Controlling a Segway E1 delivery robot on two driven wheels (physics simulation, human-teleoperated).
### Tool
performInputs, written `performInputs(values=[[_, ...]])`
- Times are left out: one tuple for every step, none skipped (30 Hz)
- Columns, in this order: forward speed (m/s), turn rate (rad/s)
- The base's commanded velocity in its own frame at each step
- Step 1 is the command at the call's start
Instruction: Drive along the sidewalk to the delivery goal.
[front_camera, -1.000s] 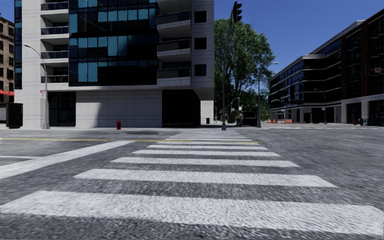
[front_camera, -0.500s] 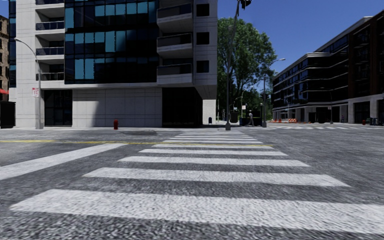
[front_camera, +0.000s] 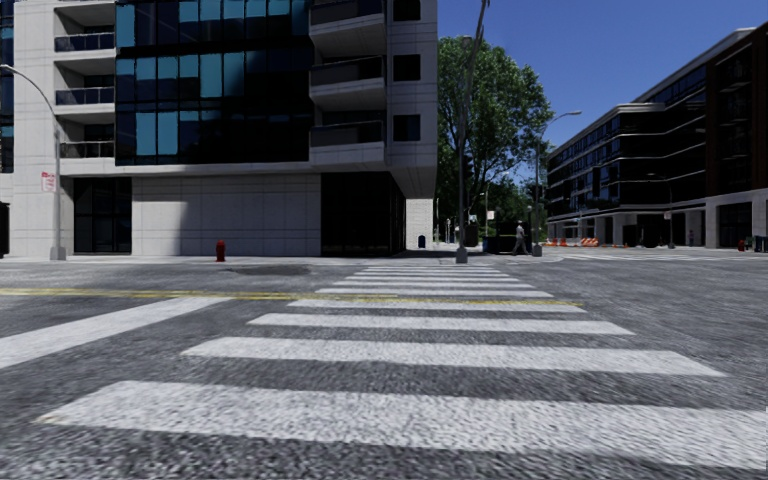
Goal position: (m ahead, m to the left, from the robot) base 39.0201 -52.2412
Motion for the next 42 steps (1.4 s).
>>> performInputs(values=[[2.0,0.0],[2.0,0.0],[2.0,0.0],[2.0,0.0],[2.0,0.0],[2.0,0.0],[2.0,0.0],[2.0,-0.01],[2.0,-0.09],[2.0,-0.09],[2.0,-0.13],[2.0,-0.14],[2.0,-0.14],[2.0,-0.14],[2.0,-0.14],[2.0,-0.15],[2.0,-0.15],[2.0,-0.15],[2.0,-0.15],[2.0,-0.16],[2.0,-0.16],[2.0,-0.16],[2.0,-0.16],[2.0,-0.16],[2.0,-0.16],[2.0,-0.16],[2.0,-0.16],[2.0,-0.16],[2.0,-0.16],[2.0,-0.16],[2.0,-0.16],[2.0,-0.17],[2.0,-0.18],[2.0,-0.18],[2.0,-0.18],[2.0,-0.18],[2.0,-0.19],[2.0,-0.19],[2.0,-0.19],[2.0,-0.19],[2.0,-0.19],[2.0,-0.19]])
